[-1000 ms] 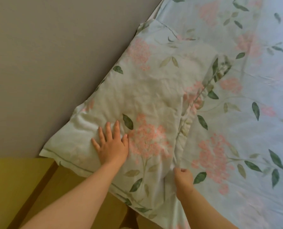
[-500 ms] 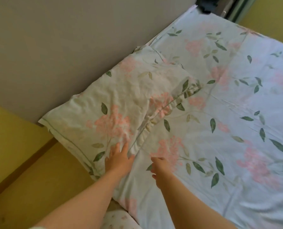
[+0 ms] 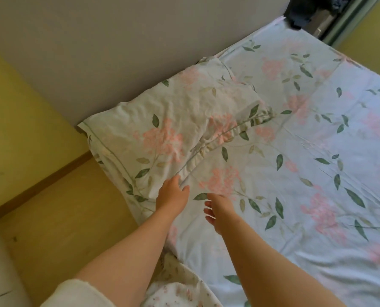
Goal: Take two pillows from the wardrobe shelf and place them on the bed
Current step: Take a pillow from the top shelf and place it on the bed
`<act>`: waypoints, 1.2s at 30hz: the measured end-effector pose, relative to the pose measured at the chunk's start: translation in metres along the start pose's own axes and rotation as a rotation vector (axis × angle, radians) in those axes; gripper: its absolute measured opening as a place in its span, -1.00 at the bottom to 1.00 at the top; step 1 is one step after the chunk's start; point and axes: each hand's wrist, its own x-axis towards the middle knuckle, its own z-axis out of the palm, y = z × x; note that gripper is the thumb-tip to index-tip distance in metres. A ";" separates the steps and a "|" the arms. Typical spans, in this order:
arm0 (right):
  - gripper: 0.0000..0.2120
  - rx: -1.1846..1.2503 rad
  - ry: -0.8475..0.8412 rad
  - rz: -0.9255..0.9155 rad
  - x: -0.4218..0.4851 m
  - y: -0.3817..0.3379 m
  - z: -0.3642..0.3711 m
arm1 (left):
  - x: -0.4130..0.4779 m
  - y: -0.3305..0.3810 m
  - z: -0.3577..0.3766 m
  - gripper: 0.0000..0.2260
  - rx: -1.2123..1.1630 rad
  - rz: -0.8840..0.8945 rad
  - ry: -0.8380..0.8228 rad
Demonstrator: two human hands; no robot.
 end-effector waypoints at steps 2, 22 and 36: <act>-0.77 0.001 -0.004 -0.028 -0.010 0.001 -0.009 | -0.013 0.000 0.004 -0.58 -0.022 -0.007 0.008; -0.76 -0.128 -0.132 -0.176 -0.099 0.104 -0.128 | -0.187 -0.013 0.088 -0.64 -0.380 -0.041 0.205; -0.92 -0.322 -0.248 -0.253 -0.167 0.188 -0.097 | -0.294 -0.092 0.086 -0.69 -0.715 -0.124 0.371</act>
